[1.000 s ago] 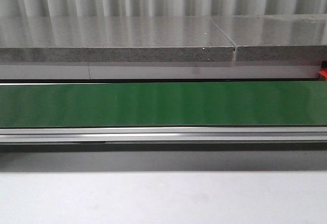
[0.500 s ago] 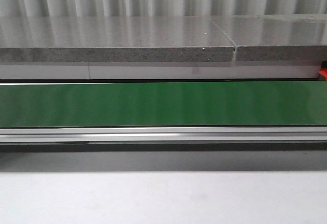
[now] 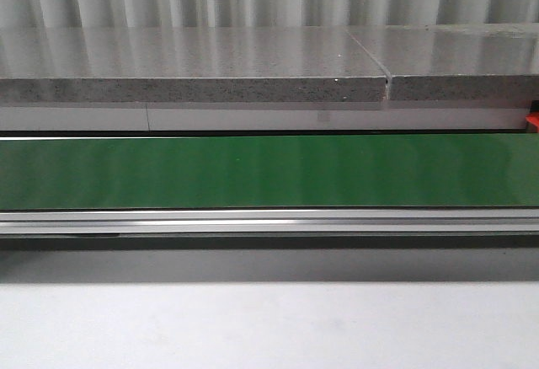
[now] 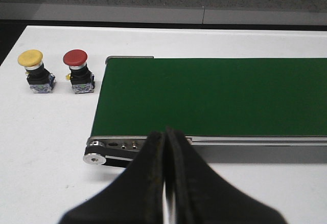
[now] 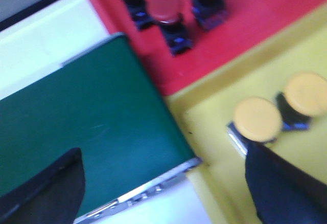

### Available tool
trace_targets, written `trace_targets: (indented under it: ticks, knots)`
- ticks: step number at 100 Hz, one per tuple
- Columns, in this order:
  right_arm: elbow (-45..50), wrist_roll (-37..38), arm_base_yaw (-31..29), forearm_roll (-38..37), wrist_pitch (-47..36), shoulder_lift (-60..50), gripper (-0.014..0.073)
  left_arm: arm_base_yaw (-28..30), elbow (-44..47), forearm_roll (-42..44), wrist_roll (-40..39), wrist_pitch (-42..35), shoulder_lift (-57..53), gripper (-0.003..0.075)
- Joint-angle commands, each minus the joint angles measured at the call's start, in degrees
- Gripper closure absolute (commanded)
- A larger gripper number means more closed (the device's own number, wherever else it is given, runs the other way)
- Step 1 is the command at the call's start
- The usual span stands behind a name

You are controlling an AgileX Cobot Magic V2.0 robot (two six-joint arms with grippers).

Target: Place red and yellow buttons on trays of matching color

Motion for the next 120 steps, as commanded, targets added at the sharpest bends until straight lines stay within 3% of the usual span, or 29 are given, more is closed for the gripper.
trace_targets:
  ticks: [1, 20, 34, 41, 53, 73, 120]
  knots:
    - [-2.3, -5.9, 5.6, -0.1, -3.0, -3.5, -0.0041, -0.4, -1.5, -0.3, -0.4, -4.1, 0.4, 0.0741]
    - [-2.3, -11.3, 18.0, -0.1, -0.7, -8.1, -0.0039, -0.4, -1.5, -0.3, -0.4, -4.1, 0.4, 0.0741]
    - [-2.3, -11.4, 21.0, -0.2, 3.2, -10.9, -0.0035, -0.4, -1.5, -0.3, -0.4, -4.1, 0.4, 0.0741]
    - [-2.3, -11.4, 21.0, -0.2, 4.9, -12.2, 0.0009, -0.4, -1.5, -0.3, -0.4, -4.1, 0.4, 0.0741]
    - [-2.3, -11.4, 21.0, -0.2, 5.3, -14.0, 0.0209, -0.4, -1.5, -0.3, -0.4, -4.1, 0.4, 0.0741]
    - [-2.3, -11.4, 21.0, -0.2, 5.1, -14.7, 0.0669, -0.4, -1.5, -0.3, -0.4, -4.1, 0.4, 0.0741]
    - [-2.3, -11.4, 21.0, -0.2, 5.3, -14.7, 0.0662, -0.4, -1.5, -0.3, -0.4, -4.1, 0.4, 0.0741]
